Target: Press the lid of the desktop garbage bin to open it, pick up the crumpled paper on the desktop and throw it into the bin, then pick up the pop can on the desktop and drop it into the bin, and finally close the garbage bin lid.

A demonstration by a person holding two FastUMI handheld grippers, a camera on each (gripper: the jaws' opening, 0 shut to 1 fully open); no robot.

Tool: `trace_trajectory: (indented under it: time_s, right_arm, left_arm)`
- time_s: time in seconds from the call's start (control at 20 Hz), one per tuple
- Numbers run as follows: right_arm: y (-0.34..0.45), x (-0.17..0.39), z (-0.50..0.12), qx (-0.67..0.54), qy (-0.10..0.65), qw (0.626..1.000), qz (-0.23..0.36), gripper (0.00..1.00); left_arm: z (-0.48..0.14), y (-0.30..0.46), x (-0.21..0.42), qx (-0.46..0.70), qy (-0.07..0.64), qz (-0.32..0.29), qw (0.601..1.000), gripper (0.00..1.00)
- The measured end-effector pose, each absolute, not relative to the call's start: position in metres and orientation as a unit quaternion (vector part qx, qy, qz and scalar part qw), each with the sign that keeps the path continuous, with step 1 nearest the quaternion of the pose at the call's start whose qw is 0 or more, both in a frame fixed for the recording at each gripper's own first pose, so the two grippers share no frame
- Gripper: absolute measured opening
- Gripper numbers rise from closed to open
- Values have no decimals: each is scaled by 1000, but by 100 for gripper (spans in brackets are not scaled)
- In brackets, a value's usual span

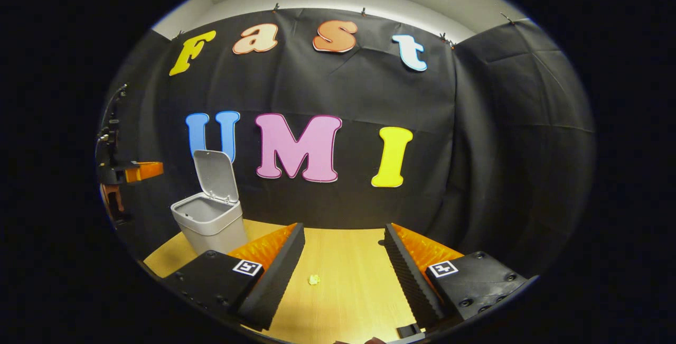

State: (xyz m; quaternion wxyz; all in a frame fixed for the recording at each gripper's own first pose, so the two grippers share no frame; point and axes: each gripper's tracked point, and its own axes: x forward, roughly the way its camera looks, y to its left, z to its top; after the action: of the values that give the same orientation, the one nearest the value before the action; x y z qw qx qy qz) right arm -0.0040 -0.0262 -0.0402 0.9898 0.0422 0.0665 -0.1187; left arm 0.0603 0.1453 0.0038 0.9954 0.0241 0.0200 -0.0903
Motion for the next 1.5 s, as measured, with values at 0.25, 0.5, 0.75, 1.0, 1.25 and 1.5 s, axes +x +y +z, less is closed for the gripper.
trace_trajectory:
  time_s: [0.25, 0.5, 0.75, 1.0, 1.25, 1.5]
  right_arm:
    - [-22, 55, -90, 31, 116, 987, -106, 98]
    - [-9, 129, -173, 55, 226, 971, -54, 98]
    - [11, 177, -279, 120, 403, 907, -7, 99]
    - [16, 195, -377, 140, 549, 824, -14, 100]
    - [28, 208, -425, 139, 606, 783, -8, 91]
    - [37, 210, -456, 129, 634, 763, -1, 84]
  left_arm:
    - [25, 151, -7, 50, 0, -91, 995, 3]
    - [34, 158, -55, 16, 6, -36, 999, 0]
    - [47, 163, -86, 18, -4, 29, 999, 9]
    - [44, 149, -106, -4, -12, 64, 998, 51]
    - [39, 149, -120, -4, 1, 103, 995, 51]
    - [32, 153, -128, -6, 14, 136, 991, 51]
